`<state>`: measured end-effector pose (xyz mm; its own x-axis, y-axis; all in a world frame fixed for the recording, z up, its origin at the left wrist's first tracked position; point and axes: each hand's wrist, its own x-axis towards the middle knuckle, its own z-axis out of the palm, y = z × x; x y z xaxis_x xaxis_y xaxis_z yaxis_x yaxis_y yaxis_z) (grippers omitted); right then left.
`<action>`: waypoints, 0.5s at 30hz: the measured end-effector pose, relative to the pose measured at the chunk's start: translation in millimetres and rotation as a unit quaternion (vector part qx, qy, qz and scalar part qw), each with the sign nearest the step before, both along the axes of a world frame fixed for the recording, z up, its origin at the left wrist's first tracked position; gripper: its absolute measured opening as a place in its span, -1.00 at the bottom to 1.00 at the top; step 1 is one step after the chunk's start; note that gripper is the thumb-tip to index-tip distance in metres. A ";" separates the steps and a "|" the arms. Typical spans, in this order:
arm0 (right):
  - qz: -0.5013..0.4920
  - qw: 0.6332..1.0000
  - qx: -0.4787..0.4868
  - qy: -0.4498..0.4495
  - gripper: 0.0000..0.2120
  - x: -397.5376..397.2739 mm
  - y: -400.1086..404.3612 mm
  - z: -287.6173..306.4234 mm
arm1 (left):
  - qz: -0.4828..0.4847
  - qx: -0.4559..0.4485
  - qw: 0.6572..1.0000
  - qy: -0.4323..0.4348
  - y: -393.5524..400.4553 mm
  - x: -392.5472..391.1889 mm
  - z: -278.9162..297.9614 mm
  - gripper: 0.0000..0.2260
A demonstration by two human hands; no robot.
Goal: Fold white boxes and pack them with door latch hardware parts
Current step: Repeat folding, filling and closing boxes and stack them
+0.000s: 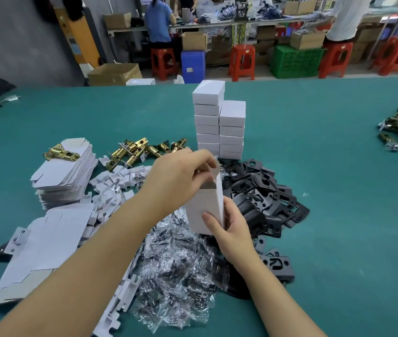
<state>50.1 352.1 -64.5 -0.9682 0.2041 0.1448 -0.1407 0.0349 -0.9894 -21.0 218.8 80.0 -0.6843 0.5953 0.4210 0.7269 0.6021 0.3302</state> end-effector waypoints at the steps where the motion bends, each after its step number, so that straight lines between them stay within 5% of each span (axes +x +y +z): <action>1: 0.000 1.000 -0.003 0.001 -0.64 -0.2 -0.3 0.0 | 0.004 -0.011 1.000 -0.020 2.0 -0.4 -2.0 -0.82; 8: 0.003 1.000 -0.013 0.001 -0.63 -1.2 -0.4 -0.8 | -0.022 -0.013 0.992 -0.126 8.2 3.1 -6.5 -0.72; 15: 0.007 1.000 -0.004 -0.018 -0.67 -2.0 -3.4 -2.1 | -0.010 0.083 0.996 0.018 19.6 10.9 1.6 -0.79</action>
<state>48.2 348.7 -66.6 -0.9756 0.1914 0.1079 -0.1050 0.0249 -0.9942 -10.1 238.4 81.6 -0.6558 0.5295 0.5381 0.7515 0.5263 0.3979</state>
